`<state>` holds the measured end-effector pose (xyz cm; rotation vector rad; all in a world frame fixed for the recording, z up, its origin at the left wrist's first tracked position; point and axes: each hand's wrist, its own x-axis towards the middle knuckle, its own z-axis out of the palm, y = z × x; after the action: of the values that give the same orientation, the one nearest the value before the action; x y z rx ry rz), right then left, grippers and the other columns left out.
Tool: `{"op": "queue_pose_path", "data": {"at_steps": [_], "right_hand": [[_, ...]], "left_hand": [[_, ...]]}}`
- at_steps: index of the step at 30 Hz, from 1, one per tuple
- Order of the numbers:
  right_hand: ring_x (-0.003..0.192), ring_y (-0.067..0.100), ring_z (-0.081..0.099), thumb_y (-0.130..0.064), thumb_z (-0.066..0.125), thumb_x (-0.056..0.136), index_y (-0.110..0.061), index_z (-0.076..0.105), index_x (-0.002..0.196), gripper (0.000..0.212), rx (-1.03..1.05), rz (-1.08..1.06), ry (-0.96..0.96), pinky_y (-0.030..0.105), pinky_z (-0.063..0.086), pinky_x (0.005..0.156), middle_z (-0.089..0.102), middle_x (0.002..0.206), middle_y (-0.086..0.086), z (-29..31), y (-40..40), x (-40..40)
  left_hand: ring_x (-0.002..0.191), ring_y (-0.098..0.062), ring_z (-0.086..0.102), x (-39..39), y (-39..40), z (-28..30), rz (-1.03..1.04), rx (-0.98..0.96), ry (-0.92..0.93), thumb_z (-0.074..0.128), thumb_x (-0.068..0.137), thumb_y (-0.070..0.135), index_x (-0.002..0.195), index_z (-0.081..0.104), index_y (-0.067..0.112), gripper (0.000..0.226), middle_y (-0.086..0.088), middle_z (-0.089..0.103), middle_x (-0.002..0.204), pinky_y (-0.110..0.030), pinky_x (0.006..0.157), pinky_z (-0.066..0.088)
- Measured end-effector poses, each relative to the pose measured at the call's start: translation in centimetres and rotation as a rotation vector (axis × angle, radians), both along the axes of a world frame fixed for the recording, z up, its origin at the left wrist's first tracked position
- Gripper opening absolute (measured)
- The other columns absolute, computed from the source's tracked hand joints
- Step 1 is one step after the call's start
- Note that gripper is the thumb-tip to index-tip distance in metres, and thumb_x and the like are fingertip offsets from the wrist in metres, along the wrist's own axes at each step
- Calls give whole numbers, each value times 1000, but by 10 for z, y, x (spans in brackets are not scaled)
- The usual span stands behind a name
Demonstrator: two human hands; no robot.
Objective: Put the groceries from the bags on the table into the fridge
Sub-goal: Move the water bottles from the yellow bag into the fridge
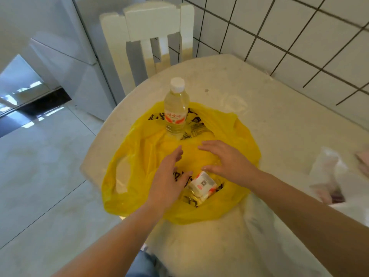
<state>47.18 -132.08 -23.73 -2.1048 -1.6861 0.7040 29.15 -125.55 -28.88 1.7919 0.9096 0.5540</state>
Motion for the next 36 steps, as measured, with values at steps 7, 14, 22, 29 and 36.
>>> {"op": "queue_pose_path", "data": {"at_steps": [7, 14, 22, 29, 36], "right_hand": [[139, 16, 24, -38, 65, 82, -30, 40, 139, 63, -257, 353, -382, 35, 21, 111, 33, 149, -5, -32, -25, -22], [139, 18, 23, -36, 64, 82, -31, 24, 144, 74, -316, 475, -646, 48, 19, 108, 27, 150, -4, -36, -19, -36], [129, 18, 37, -38, 70, 76, -31, 33, 139, 73, -223, 394, -590, 39, 32, 104, 40, 139, -5, -27, -19, -34], [112, 13, 51, -26, 82, 67, -21, 43, 131, 75, 51, -118, -23, 29, 42, 92, 51, 124, -3, 7, -5, -19], [99, 0, 53, -16, 83, 66, -19, 44, 121, 68, 308, -484, 411, 6, 43, 71, 53, 107, -12, 22, 16, -18]], "left_hand": [[123, -6, 42, -23, -56, -20, -74, 64, 261, 65, 86, 29, 138, 41, 30, 57, 9, 47, 134, -13, 97, 30], [118, -13, 48, -41, -70, -27, 24, -32, 368, 63, 86, 32, 135, 45, 29, 52, 6, 51, 131, -21, 92, 36], [104, -7, 54, -43, -67, -13, 134, -142, 209, 67, 85, 30, 123, 56, 28, 40, 9, 58, 117, -26, 89, 46], [97, 4, 57, -14, -22, 38, 185, -195, -104, 72, 81, 21, 119, 45, 42, 51, 26, 55, 106, -7, 73, 44], [98, 14, 56, 27, 16, 70, 14, -69, -160, 72, 81, 20, 113, 42, 56, 57, 36, 53, 109, -11, 82, 46]]}}
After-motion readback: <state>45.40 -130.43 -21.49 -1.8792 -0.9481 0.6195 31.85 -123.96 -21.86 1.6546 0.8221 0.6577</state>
